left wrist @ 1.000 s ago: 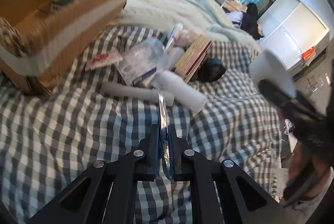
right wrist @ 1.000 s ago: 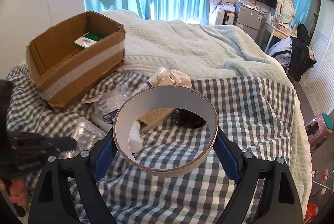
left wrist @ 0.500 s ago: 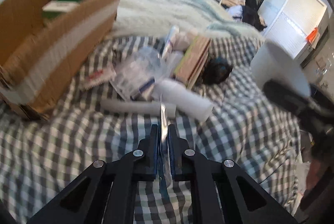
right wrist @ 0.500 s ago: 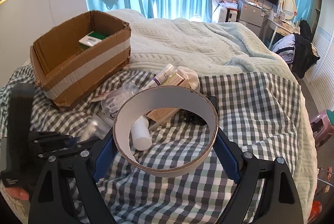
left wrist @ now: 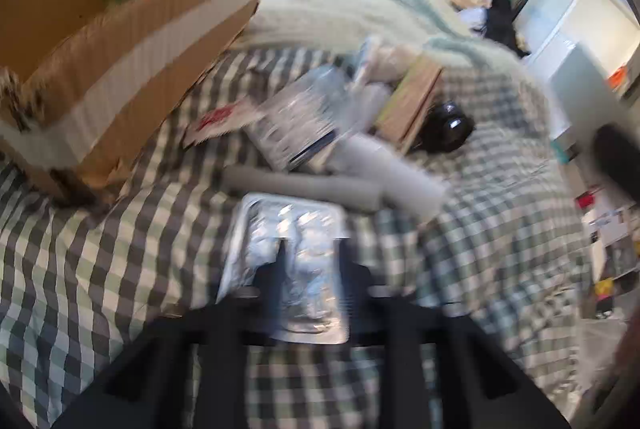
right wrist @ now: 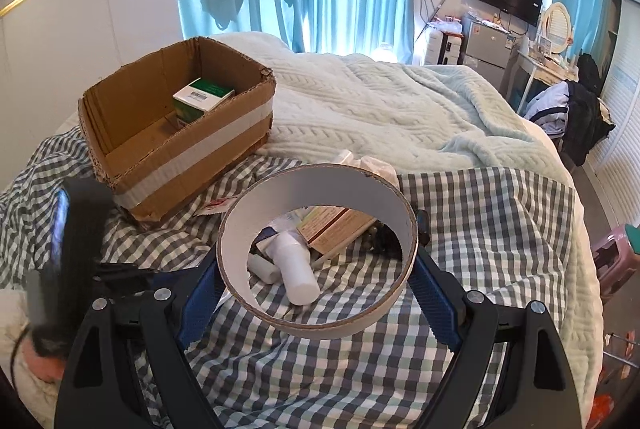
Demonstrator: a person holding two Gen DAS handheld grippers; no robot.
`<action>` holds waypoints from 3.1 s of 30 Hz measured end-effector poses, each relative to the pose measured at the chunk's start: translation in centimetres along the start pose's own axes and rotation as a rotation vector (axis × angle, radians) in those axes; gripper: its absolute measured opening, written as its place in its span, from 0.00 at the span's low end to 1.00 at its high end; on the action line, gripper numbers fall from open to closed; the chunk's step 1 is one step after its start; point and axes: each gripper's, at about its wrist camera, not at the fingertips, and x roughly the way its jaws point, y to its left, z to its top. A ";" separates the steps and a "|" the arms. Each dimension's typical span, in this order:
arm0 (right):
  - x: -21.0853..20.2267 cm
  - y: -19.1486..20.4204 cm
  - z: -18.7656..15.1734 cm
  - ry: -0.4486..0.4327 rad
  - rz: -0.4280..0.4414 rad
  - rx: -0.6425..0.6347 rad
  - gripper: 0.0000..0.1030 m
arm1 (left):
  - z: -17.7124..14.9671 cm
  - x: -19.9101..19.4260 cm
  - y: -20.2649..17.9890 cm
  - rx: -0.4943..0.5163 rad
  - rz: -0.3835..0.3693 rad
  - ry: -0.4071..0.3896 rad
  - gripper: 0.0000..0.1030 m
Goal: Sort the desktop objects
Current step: 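Carry the blister pack and tape roll over the cardboard box with both grippers, then open both grippers to drop the blister pack and tape roll into the box, then grasp the amoxicillin capsule box with the right gripper while the left grasps the clear cotton-swab tub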
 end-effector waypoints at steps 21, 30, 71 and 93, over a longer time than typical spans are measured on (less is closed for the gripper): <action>-0.1 -0.2 -0.3 0.021 0.014 -0.004 0.84 | 0.2 -3.0 0.0 0.020 -0.004 -0.105 0.69; -2.1 2.1 4.3 -0.053 0.071 -0.028 0.84 | 5.3 -11.4 0.8 -0.004 0.016 -0.310 0.69; -2.4 -2.1 7.3 -0.205 0.035 0.106 0.95 | 7.0 -11.9 1.1 -0.011 0.138 -0.415 1.00; 8.9 -8.6 -2.4 0.070 0.050 0.310 0.95 | 4.2 3.5 0.0 -0.069 0.247 -0.119 1.00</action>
